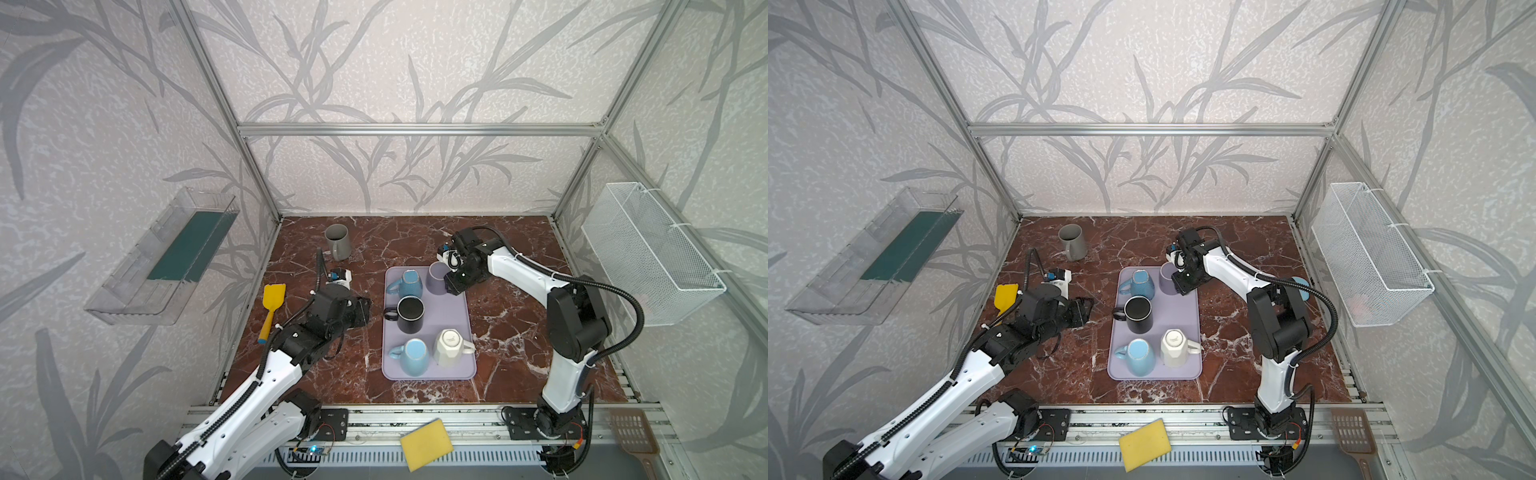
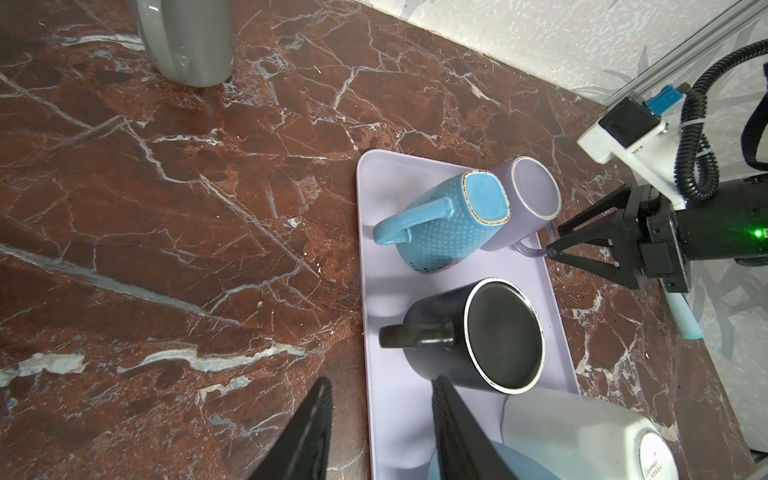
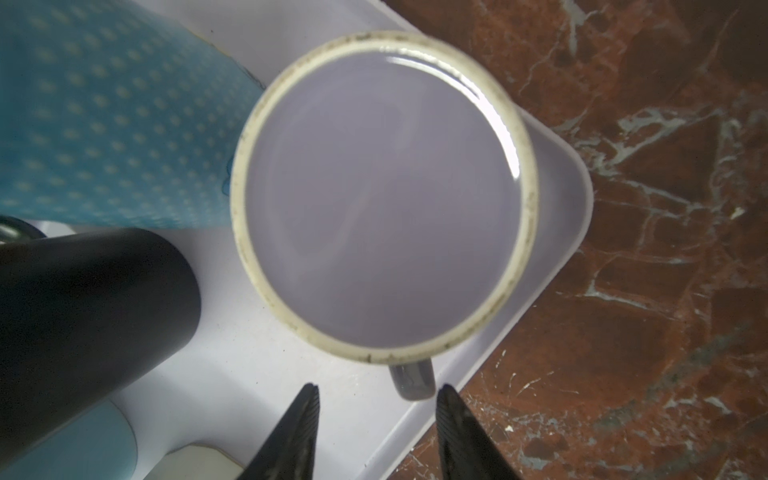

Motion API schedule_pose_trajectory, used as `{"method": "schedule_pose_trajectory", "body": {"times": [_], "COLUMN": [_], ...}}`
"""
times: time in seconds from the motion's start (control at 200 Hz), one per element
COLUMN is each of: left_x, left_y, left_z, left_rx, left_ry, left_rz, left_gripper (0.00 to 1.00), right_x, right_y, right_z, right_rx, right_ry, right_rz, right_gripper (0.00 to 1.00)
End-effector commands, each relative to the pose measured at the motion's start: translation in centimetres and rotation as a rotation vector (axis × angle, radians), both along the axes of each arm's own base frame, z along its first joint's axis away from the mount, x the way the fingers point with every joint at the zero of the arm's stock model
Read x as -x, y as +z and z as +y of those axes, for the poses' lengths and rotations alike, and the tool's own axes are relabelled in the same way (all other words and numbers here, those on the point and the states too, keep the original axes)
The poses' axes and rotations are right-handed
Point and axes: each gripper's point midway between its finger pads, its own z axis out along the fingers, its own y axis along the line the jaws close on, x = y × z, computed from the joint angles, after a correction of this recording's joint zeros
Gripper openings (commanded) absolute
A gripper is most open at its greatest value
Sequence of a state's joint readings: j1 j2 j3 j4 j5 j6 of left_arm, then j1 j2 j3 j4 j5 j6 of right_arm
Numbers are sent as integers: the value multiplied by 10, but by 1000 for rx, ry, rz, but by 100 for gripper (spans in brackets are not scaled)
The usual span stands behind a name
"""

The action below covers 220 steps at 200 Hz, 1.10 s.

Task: Turn the mug right side up
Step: 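Lower the right gripper over the upside-down lavender mug and grasp its base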

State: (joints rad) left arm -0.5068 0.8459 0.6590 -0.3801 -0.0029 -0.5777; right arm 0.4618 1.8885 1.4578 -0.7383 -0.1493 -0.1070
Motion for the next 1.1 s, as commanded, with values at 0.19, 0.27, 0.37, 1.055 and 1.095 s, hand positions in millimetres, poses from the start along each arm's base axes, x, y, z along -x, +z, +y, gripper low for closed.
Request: {"method": "schedule_pose_trajectory", "body": {"times": [0.19,0.27,0.37,1.055,1.095], "left_x": [-1,-1,-1,-1,0], "left_y": [0,1,0,-4,-4], "left_z": [-3,-3,-3,-3,-3], "left_rx": [12,13,11,-1,-2], "left_ry": [2,1,0,0,-1], "left_rz": [8,7,10,29,31], "left_gripper": [42,42,42,42,42], "right_x": [-6,-7,-9,-13,-13], "right_y": [-2,-4,-5,-15,-16], "right_z": [-1,-2,-2,-3,-2], "right_rx": [14,24,28,58,57], "right_ry": [20,23,27,44,44], "right_rz": [16,20,22,44,45], "right_gripper": [42,42,41,36,36]}}
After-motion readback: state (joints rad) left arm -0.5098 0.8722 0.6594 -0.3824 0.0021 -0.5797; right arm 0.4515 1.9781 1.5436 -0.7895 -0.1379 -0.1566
